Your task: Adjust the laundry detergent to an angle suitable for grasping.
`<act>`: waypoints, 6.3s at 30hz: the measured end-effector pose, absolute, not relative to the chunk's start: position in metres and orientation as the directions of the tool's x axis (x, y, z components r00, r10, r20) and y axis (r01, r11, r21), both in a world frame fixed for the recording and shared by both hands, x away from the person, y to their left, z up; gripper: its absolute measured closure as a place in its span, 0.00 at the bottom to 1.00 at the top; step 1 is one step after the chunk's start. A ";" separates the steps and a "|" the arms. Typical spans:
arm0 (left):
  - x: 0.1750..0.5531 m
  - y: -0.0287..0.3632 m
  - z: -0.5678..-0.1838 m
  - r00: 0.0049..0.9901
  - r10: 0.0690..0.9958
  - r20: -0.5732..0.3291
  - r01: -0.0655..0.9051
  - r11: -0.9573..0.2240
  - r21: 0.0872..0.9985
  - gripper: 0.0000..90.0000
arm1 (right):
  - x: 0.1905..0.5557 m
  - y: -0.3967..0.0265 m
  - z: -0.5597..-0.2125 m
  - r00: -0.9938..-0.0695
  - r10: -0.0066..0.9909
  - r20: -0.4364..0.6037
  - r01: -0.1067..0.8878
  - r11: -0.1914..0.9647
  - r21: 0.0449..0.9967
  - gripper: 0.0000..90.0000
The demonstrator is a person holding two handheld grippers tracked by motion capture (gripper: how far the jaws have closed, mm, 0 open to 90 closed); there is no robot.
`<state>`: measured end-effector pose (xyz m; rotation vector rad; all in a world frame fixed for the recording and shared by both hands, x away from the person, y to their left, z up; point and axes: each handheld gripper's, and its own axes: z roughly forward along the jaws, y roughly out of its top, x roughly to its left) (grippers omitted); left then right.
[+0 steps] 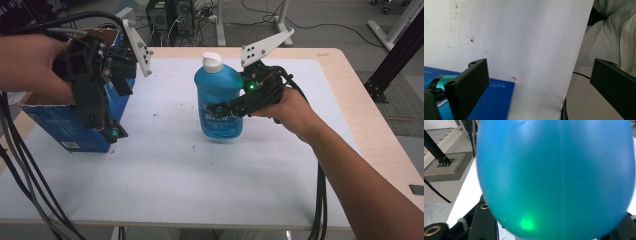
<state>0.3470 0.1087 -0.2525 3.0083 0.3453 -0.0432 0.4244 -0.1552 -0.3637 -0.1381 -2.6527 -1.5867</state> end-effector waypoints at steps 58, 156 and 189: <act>0.350 0.110 -0.263 0.969 0.238 -0.062 0.243 -0.966 0.093 0.03 | 0.429 -0.140 -0.399 -0.995 0.001 0.095 0.085 0.447 0.890 0.46; 0.391 0.084 -0.243 0.978 0.206 -0.020 0.207 -0.968 0.144 0.03 | 0.421 -0.307 -0.280 -0.888 0.459 -0.030 0.373 0.756 0.538 0.13; 0.410 0.077 -0.240 0.984 0.178 -0.020 0.180 -0.976 0.126 0.03 | 0.442 -0.298 -0.276 -0.909 0.416 0.020 0.384 0.820 0.424 0.13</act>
